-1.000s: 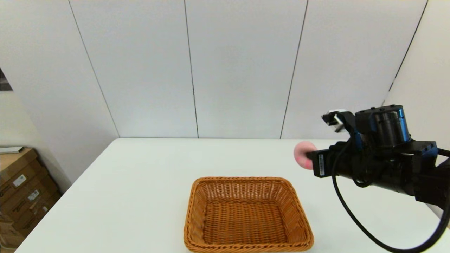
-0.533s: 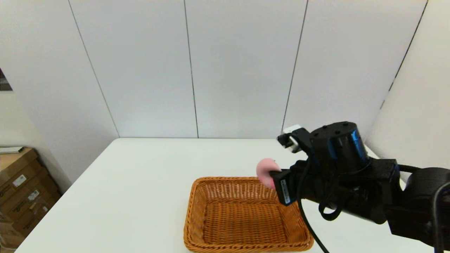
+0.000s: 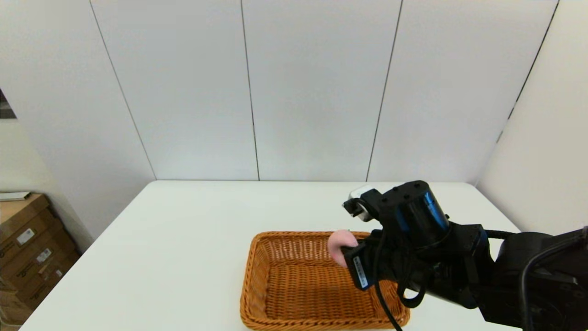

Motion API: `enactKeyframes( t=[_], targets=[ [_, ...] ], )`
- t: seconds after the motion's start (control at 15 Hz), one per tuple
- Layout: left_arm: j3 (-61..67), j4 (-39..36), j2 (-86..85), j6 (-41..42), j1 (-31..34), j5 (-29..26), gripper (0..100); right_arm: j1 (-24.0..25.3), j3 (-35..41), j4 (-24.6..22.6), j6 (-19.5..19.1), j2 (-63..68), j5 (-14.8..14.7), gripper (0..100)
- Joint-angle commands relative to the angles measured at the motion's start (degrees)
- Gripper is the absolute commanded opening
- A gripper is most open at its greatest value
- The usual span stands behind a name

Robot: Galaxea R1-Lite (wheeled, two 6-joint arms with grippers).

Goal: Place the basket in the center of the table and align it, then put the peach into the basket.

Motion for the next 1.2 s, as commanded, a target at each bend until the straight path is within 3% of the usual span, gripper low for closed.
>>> enactKeyframes(
  t=[0.07,0.2,0.4,0.47,0.6,0.67,0.73,0.87,1.07,1.2],
  targets=[
    [0.0,0.0,0.0,-0.1,0.0,0.0,100,-0.1,-0.3,-0.8,0.6,-1.0,0.0,100],
    [0.0,0.0,0.0,-0.1,0.0,0.0,100,-1.5,-0.4,-0.8,1.7,-3.6,-0.2,100],
    [0.0,0.0,0.0,-0.1,0.0,0.0,100,-7.7,-0.6,-0.1,1.7,-8.3,-0.3,100],
    [0.0,0.0,0.0,-0.1,0.0,0.0,100,-10.8,-0.4,-0.1,1.7,-10.1,-3.1,100],
    [0.0,0.0,0.0,-0.1,0.0,0.0,100,-12.3,2.7,-0.3,1.6,-16.2,-10.5,100],
    [0.0,0.0,0.0,-0.1,0.0,0.0,100,-12.6,4.8,-0.1,1.2,-20.4,-11.7,100],
    [0.0,0.0,0.0,-0.1,0.0,0.0,100,-13.1,6.8,0.0,0.5,-24.9,-11.9,100],
    [0.0,0.0,0.0,-0.3,0.0,0.1,100,-20.2,11.4,0.0,-4.3,-34.3,-11.6,100],
    [0.0,0.0,0.0,-0.4,0.0,0.1,100,-23.5,20.1,0.6,-5.7,-47.5,-11.8,100],
    [0.0,0.0,0.0,-0.4,0.0,0.1,100,-31.2,25.7,3.3,-8.1,-57.6,-11.1,100]
  ],
)
